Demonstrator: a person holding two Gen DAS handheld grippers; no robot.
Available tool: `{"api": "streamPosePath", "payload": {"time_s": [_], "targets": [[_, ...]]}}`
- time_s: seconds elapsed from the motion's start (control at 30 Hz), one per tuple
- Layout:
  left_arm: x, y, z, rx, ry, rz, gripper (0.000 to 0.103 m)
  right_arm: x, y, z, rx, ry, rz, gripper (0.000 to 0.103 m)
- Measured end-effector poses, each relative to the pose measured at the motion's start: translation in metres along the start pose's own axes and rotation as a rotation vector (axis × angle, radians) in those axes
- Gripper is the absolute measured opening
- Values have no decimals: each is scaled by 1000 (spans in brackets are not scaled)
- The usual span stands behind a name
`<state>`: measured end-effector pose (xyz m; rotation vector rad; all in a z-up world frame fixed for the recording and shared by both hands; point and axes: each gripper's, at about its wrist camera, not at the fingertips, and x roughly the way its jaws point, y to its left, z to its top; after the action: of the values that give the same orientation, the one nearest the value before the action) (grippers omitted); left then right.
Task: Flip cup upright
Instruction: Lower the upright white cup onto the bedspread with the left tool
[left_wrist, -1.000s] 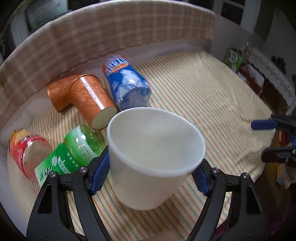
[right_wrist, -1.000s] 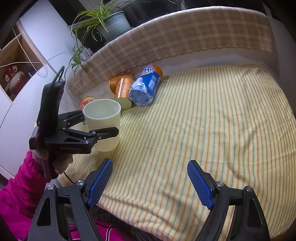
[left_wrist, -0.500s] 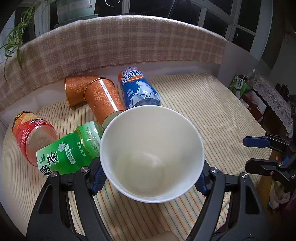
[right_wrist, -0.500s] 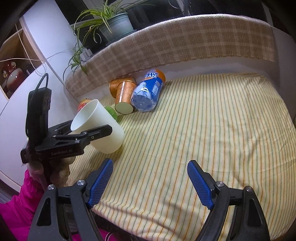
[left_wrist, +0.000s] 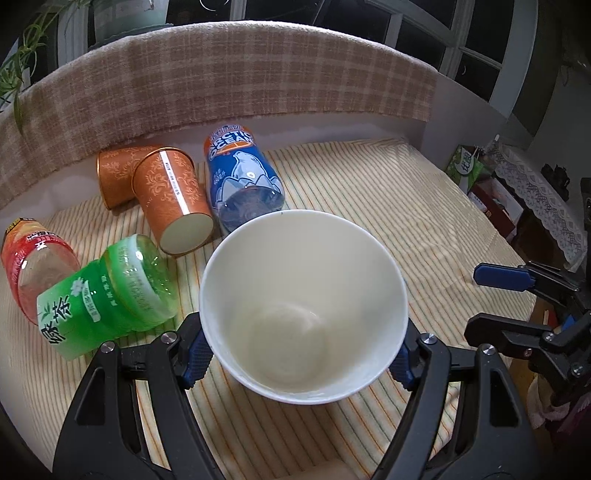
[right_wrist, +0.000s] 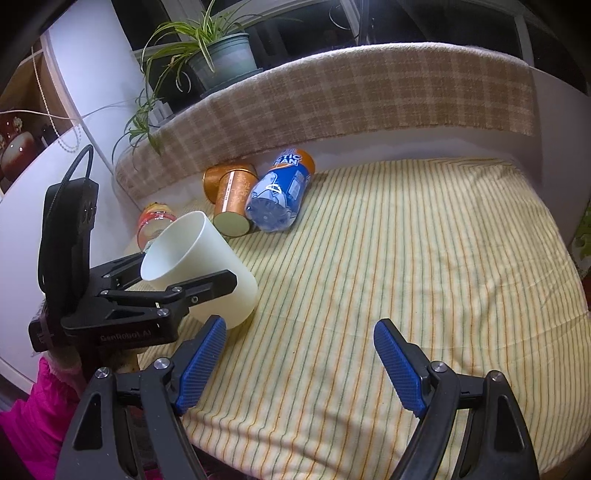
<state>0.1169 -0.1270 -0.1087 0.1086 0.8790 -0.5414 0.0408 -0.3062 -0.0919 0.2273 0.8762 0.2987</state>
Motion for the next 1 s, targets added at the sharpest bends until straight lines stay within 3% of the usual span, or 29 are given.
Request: {"api": "streamPosePath", "payload": {"time_s": [0.7,1.0], "targets": [[6,-6,-4,27,-5,17,79,-2,0,-2,14,-25,-34,85],[0,-5,-9,29,0,20,88,-4,3,-1,8,-32,-37,85]]}}
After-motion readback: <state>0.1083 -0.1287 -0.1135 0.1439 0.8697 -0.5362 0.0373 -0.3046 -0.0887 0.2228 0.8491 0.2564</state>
